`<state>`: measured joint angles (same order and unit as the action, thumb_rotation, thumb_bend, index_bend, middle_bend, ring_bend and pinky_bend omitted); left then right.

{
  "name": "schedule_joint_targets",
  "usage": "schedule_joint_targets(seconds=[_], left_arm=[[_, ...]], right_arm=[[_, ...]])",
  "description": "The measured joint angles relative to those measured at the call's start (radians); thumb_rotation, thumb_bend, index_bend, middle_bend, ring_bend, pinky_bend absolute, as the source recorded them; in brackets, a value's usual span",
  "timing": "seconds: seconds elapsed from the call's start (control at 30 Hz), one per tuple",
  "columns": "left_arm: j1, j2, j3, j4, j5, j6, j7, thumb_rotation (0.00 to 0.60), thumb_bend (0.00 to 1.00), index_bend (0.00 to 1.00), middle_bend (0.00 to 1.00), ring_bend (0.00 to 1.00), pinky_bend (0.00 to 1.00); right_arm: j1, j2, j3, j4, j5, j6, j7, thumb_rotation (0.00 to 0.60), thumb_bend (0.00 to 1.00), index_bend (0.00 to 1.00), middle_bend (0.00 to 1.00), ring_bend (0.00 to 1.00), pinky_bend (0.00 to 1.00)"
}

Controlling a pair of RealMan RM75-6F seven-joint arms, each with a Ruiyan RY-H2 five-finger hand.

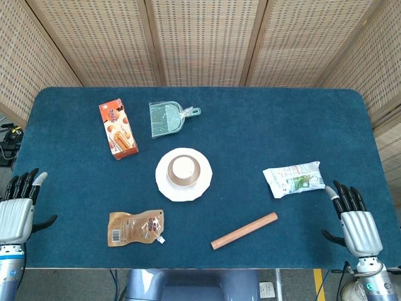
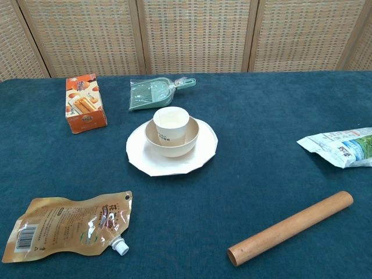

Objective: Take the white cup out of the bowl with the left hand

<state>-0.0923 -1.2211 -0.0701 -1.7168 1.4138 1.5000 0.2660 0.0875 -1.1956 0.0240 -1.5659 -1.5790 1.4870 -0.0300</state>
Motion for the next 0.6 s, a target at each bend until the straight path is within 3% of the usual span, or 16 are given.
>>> schedule_joint_targets(seconds=[0.6], left_arm=[[-0.019,0.001,-0.003,-0.008,0.004,-0.027,-0.006,0.6,0.05,0.07,0.0,0.0,0.0]], right_arm=[[-0.002,0.013,0.006,-0.012,-0.002,0.011,0.024,0.6,0.13,0.0,0.0,0.0,0.0]])
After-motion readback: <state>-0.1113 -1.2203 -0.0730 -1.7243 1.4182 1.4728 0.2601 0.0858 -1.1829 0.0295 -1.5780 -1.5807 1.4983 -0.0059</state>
